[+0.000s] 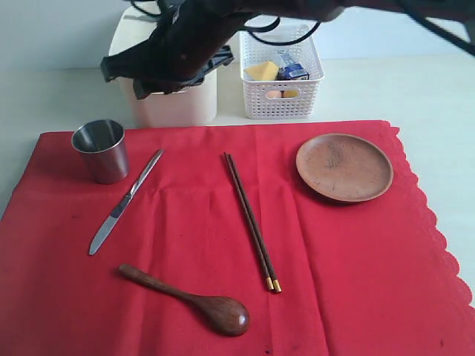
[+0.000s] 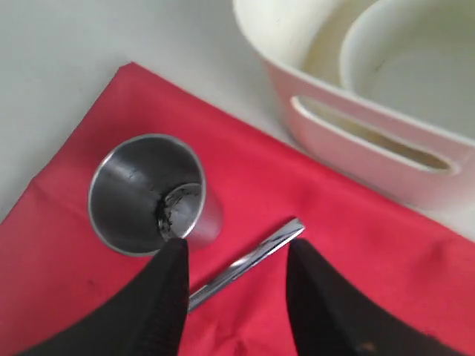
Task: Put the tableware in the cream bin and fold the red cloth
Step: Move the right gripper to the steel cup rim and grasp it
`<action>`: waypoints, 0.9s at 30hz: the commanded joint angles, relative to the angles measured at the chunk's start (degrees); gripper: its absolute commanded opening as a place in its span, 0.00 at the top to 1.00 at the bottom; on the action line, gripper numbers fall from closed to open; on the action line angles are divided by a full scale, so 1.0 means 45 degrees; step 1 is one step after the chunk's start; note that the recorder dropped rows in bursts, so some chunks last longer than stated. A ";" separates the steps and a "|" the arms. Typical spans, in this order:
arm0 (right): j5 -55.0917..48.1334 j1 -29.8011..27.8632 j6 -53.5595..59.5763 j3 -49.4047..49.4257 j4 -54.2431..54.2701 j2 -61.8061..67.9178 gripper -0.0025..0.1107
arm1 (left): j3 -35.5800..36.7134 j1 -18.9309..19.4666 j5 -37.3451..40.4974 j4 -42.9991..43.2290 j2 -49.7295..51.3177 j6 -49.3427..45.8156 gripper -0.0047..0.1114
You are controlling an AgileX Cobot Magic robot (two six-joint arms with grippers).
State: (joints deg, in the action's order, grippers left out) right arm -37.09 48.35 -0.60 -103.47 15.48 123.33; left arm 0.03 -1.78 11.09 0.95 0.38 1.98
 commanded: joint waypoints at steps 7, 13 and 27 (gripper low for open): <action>0.2710 0.1076 0.0231 -0.0092 0.0086 0.1475 0.61 | -0.0007 0.0036 -0.0004 -0.0080 -0.0084 0.0013 0.93; 0.3802 0.1175 0.0722 -0.0092 -0.0535 0.1879 0.61 | -0.0007 0.0036 -0.0004 -0.0080 -0.0084 0.0013 0.93; 0.4318 0.1247 0.1228 -0.0092 -0.0856 0.2565 0.61 | -0.0007 0.0036 -0.0004 -0.0080 -0.0084 0.0013 0.93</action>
State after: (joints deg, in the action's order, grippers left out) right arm -17.34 53.85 3.48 -103.47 12.14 134.98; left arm 0.03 -1.78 11.09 0.95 0.38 1.98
